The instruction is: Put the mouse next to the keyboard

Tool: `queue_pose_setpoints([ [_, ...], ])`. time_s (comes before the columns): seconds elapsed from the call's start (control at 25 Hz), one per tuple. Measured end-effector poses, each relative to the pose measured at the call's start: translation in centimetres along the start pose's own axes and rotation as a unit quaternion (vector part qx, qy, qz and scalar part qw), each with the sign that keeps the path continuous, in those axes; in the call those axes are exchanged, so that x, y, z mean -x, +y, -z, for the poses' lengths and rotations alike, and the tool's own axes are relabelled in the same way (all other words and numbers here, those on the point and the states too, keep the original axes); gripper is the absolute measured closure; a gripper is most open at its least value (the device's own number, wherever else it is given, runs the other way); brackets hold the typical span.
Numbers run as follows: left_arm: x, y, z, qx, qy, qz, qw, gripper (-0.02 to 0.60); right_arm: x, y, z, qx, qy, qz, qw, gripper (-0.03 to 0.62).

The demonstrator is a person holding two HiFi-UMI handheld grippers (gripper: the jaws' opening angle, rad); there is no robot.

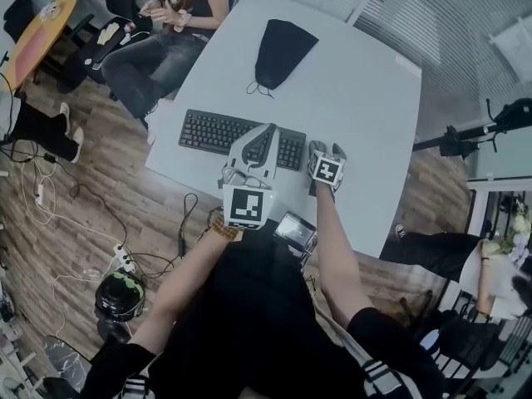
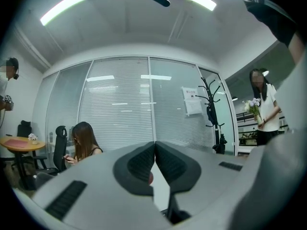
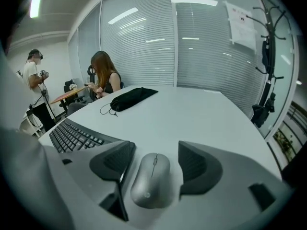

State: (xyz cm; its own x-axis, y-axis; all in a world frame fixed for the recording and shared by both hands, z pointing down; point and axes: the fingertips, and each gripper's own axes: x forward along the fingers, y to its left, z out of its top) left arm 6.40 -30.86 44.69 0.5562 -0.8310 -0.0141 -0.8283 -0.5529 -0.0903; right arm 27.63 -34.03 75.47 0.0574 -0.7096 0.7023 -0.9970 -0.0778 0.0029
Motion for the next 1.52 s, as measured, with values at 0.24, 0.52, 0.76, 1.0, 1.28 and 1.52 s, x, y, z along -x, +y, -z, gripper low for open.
queue_pose_setpoints([
  [0.24,0.2,-0.2,-1.3,-0.006,-0.022,0.006,0.9997,0.569,2.7,-0.1,-4.5,0.009,-0.055,0.014,0.998,0.283],
  [0.52,0.5,-0.8,-2.3,0.009,-0.028,0.013,0.9995,0.569,6.5,-0.5,-8.3,0.023,-0.119,0.038,0.992,0.303],
  [0.76,1.1,-0.8,-3.0,0.017,-0.036,0.017,0.999,0.569,11.2,0.4,-11.7,0.032,-0.185,0.053,0.981,0.322],
  [1.0,2.0,-1.4,-3.8,0.019,-0.046,0.024,0.9985,0.569,16.3,1.3,-15.0,0.04,-0.248,0.058,0.966,0.338],
  [1.28,2.4,-2.2,-4.6,0.021,-0.054,0.03,0.9979,0.569,22.1,2.2,-18.0,0.047,-0.309,0.063,0.948,0.35],
  [1.52,2.7,-2.4,-4.9,0.018,-0.058,0.035,0.9976,0.569,26.5,4.0,-20.1,0.06,-0.357,0.059,0.93,0.367],
])
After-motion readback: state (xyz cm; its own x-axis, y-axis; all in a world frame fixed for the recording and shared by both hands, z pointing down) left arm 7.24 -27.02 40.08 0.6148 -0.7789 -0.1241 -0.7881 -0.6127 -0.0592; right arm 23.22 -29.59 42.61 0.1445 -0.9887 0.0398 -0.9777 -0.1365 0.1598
